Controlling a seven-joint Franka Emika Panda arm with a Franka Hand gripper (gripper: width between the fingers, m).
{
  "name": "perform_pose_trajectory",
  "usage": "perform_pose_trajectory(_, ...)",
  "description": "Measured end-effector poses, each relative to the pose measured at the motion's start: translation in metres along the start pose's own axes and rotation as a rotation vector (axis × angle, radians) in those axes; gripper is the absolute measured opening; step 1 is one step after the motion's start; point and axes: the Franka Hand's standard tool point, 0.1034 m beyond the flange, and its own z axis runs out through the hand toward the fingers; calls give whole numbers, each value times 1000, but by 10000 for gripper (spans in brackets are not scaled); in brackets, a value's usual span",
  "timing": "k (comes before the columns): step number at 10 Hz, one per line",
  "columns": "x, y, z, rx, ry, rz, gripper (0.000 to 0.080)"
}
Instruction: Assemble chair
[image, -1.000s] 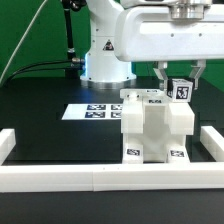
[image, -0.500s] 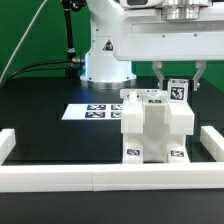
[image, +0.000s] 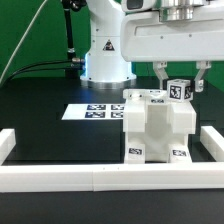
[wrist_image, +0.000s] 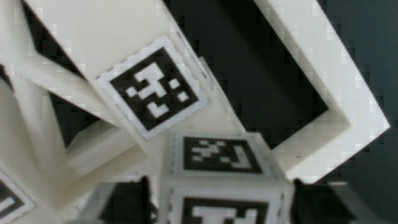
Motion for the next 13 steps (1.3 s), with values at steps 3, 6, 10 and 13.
perform_pose_trajectory(3,0,-1,-3,-20,-32,-482,642)
perform_pose_trajectory(6,-6,3,0,-27,-39,-725,648)
perform_pose_trajectory(10,-3,2,1,-39,-39,-1124,649)
perform_pose_trajectory(13,-3,3,1,-41,-39,-1091,598)
